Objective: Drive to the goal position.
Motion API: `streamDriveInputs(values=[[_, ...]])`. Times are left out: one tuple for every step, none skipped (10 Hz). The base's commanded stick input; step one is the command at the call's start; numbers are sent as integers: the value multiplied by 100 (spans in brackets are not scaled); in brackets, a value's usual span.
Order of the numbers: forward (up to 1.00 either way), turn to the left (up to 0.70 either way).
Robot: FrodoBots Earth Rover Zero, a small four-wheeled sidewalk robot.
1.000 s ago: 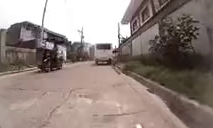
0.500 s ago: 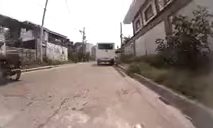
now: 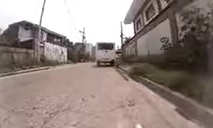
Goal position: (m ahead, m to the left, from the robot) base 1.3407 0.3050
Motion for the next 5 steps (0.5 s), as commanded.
streamDriveInputs(values=[[85, 5], [85, 12], [85, 17], [85, 5], [85, 0]])
